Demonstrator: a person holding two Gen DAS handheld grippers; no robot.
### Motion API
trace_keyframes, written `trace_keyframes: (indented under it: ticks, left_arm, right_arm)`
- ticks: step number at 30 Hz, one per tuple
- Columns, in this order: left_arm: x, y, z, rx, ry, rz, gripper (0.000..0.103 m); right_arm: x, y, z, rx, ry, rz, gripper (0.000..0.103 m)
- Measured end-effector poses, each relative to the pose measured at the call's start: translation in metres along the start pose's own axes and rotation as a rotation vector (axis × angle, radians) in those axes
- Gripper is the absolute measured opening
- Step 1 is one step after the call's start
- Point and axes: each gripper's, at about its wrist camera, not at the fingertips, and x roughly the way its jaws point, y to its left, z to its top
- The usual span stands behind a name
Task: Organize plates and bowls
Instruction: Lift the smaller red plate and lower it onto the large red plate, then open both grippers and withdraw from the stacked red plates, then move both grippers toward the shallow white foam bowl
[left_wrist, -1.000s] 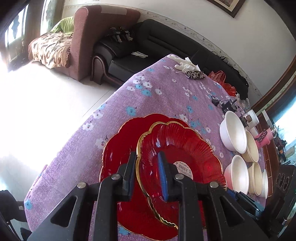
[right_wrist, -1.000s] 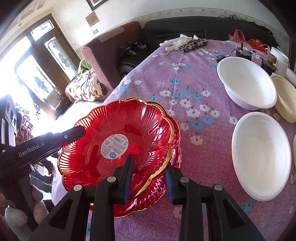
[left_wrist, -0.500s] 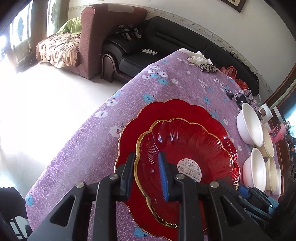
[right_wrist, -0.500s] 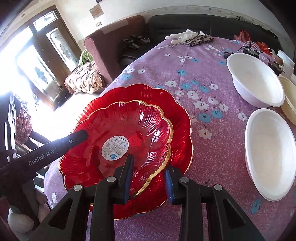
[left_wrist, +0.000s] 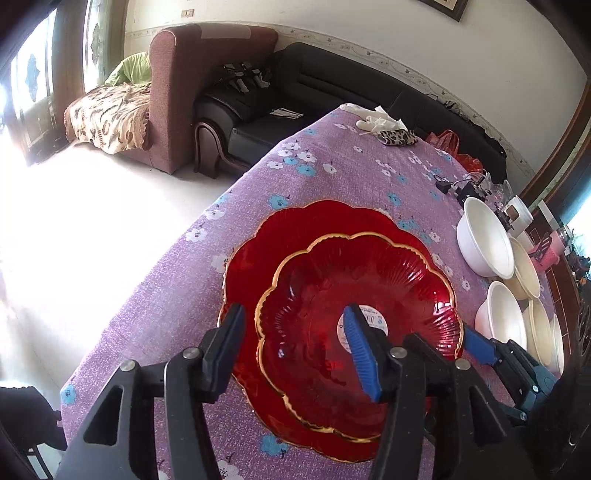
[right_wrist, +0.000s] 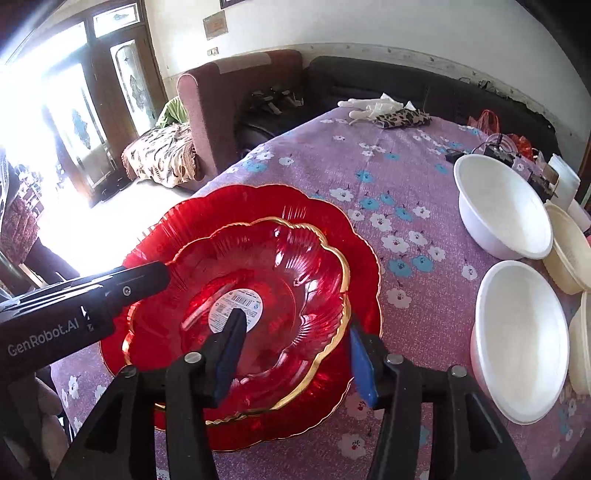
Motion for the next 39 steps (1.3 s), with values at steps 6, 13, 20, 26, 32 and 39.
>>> trace_keyframes:
  ticks: [6, 13, 20, 26, 32, 39]
  left_arm:
    - [-0.029, -0.007, -0.003, 0.053, -0.122, 0.097, 0.066]
    - [-0.056, -0.002, -0.008, -0.076, -0.235, 0.104, 0.069]
    - [-0.100, -0.033, -0.026, -0.014, -0.498, 0.239, 0.087]
    - [-0.132, -0.053, -0.036, 0.003, -0.631, 0.242, 0.103]
    - [-0.122, -0.081, -0.039, 0.083, -0.580, 0.212, 0.103]
    - [-0.114, -0.093, -0.042, 0.106, -0.575, 0.208, 0.103]
  right_arm:
    - [-0.035, -0.001, -0.002, -0.032, -0.161, -0.030, 0.071]
    - [-0.066, -0.024, -0.018, 0.036, -0.258, -0.050, 0.076]
    - [-0.107, -0.054, -0.033, 0.086, -0.380, -0.143, 0.077]
    - [-0.153, -0.094, -0.056, 0.137, -0.574, -0.257, 0.098]
    - [-0.165, -0.146, -0.057, 0.197, -0.580, -0.360, 0.099]
    - [-0.175, -0.185, -0.052, 0.248, -0.563, -0.430, 0.099]
